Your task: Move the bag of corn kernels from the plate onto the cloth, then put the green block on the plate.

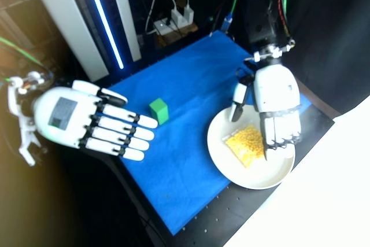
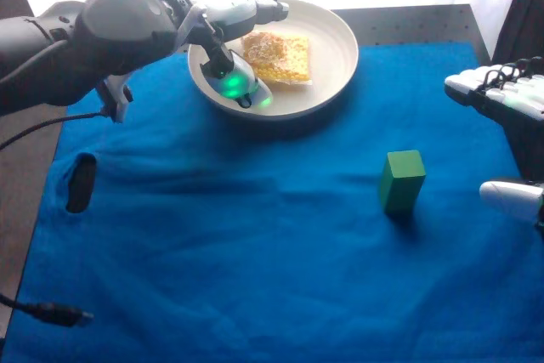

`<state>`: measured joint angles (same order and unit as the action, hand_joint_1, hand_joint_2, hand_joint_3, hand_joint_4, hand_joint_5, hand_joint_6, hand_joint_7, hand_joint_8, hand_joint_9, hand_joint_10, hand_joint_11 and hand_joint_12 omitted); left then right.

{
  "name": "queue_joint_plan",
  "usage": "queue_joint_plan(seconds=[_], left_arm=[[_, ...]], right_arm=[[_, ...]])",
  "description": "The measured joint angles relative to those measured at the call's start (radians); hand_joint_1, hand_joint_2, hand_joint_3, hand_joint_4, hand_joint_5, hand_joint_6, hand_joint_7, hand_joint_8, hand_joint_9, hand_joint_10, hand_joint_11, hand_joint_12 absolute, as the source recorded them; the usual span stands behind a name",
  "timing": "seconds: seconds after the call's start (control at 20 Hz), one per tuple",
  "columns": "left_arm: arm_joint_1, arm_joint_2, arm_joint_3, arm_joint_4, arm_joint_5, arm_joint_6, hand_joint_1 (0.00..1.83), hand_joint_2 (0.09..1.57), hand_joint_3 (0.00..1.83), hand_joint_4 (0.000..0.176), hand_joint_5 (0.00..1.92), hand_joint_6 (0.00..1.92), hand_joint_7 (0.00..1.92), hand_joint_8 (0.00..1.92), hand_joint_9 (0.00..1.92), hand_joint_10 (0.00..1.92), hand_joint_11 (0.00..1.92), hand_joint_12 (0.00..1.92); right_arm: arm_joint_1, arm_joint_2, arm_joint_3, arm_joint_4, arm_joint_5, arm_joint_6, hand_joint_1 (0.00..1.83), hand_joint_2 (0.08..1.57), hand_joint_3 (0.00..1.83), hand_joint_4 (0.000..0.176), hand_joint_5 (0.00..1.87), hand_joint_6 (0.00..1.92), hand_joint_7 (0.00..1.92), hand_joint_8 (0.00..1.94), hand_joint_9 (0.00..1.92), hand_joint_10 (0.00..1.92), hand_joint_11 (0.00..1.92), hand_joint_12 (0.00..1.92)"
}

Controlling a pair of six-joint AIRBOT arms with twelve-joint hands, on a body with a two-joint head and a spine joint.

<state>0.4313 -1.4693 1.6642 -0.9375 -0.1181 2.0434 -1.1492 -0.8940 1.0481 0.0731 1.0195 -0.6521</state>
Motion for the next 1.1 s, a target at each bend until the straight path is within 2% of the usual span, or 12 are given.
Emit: queue_joint_plan(seconds=[0.1, 0.15, 0.2, 0.25, 0.3, 0.4, 0.45, 0.55, 0.6, 0.95, 1.05, 1.1], left_arm=[[0.008, -0.011, 0.016, -0.016, 0.002, 0.000, 0.77, 1.11, 0.01, 0.035, 0.04, 0.00, 0.06, 0.00, 0.03, 0.01, 0.00, 0.80], [0.013, -0.020, 0.026, -0.026, 0.007, 0.000, 0.78, 1.11, 0.01, 0.027, 0.04, 0.00, 0.07, 0.00, 0.03, 0.01, 0.00, 0.80], [0.016, -0.025, 0.034, -0.034, 0.016, -0.001, 0.76, 1.14, 0.01, 0.034, 0.08, 0.01, 0.13, 0.01, 0.07, 0.02, 0.00, 0.88], [0.016, -0.025, 0.034, -0.036, 0.017, 0.000, 0.76, 1.14, 0.01, 0.034, 0.08, 0.01, 0.13, 0.01, 0.07, 0.02, 0.00, 0.88], [0.016, -0.025, 0.034, -0.037, 0.017, 0.000, 0.77, 1.15, 0.01, 0.005, 0.18, 0.04, 0.24, 0.02, 0.14, 0.04, 0.00, 1.01], [0.023, -0.025, 0.041, -0.048, 0.014, -0.001, 0.88, 1.16, 0.00, 0.000, 0.44, 0.11, 0.55, 0.08, 0.36, 0.17, 0.00, 1.29], [0.026, -0.029, 0.050, -0.063, 0.003, -0.001, 0.92, 1.19, 0.01, 0.000, 0.49, 0.12, 0.63, 0.09, 0.47, 0.25, 0.00, 1.55], [0.028, -0.029, 0.060, -0.094, -0.009, -0.002, 0.96, 1.26, 0.00, 0.000, 0.58, 0.12, 0.73, 0.08, 0.60, 0.54, 0.27, 1.55], [0.029, -0.028, 0.060, -0.104, -0.018, -0.002, 1.07, 1.26, 0.00, 0.000, 0.64, 0.11, 0.79, 0.07, 0.61, 0.76, 0.37, 1.55], [0.029, 0.004, 0.012, -0.074, -0.044, -0.004, 1.10, 1.25, 0.00, 0.000, 0.66, 0.11, 0.78, 0.07, 0.53, 1.18, 0.46, 1.72], [0.022, 0.028, -0.028, -0.038, -0.060, -0.003, 1.14, 1.22, 0.00, 0.000, 0.68, 0.20, 0.69, 0.52, 0.62, 1.24, 0.57, 1.72], [0.021, 0.032, -0.037, -0.024, -0.063, -0.004, 1.26, 1.25, 0.00, 0.000, 0.68, 0.24, 0.69, 1.26, 0.64, 1.33, 0.62, 1.76]], right_arm=[[0.000, 0.000, 0.002, 0.001, -0.002, 0.000, 0.49, 1.35, 0.00, 0.000, 0.00, 0.00, 0.00, 0.00, 0.00, 0.00, 0.00, 0.52], [0.000, 0.000, 0.002, 0.002, -0.002, 0.000, 0.50, 1.34, 0.00, 0.000, 0.00, 0.00, 0.00, 0.00, 0.00, 0.00, 0.00, 0.79], [0.000, 0.000, 0.002, 0.001, -0.001, 0.000, 0.52, 1.34, 0.00, 0.000, 0.00, 0.00, 0.00, 0.00, 0.00, 0.00, 0.00, 0.99], [0.000, 0.000, 0.002, 0.001, -0.002, 0.000, 0.52, 1.34, 0.00, 0.000, 0.00, 0.00, 0.00, 0.00, 0.00, 0.00, 0.00, 0.99], [0.000, 0.000, 0.002, 0.000, -0.001, 0.001, 0.49, 1.34, 0.00, 0.000, 0.00, 0.00, 0.00, 0.00, 0.00, 0.00, 0.00, 1.10], [0.000, 0.000, 0.002, 0.001, -0.001, 0.001, 0.50, 1.34, 0.00, 0.000, 0.00, 0.00, 0.00, 0.00, 0.00, 0.00, 0.00, 1.39], [0.000, 0.000, 0.002, 0.001, -0.001, 0.001, 0.49, 1.34, 0.00, 0.000, 0.00, 0.00, 0.00, 0.00, 0.00, 0.00, 0.00, 1.49], [0.000, 0.000, 0.002, 0.000, 0.000, 0.001, 0.45, 1.34, 0.00, 0.000, 0.00, 0.00, 0.00, 0.00, 0.00, 0.00, 0.00, 1.52], [0.000, 0.000, 0.002, 0.002, -0.002, 0.001, 0.46, 1.33, 0.00, 0.000, 0.00, 0.00, 0.00, 0.00, 0.00, 0.00, 0.00, 1.76], [0.000, 0.000, 0.002, 0.001, -0.001, 0.001, 0.42, 1.35, 0.01, 0.000, 0.00, 0.00, 0.00, 0.00, 0.00, 0.00, 0.00, 1.69], [0.000, 0.000, 0.002, 0.001, -0.002, 0.002, 0.41, 1.35, 0.00, 0.000, 0.00, 0.00, 0.00, 0.00, 0.00, 0.00, 0.00, 1.52], [0.000, 0.000, 0.002, 0.001, 0.000, 0.002, 0.39, 1.35, 0.00, 0.000, 0.00, 0.00, 0.00, 0.00, 0.00, 0.00, 0.00, 1.51]])
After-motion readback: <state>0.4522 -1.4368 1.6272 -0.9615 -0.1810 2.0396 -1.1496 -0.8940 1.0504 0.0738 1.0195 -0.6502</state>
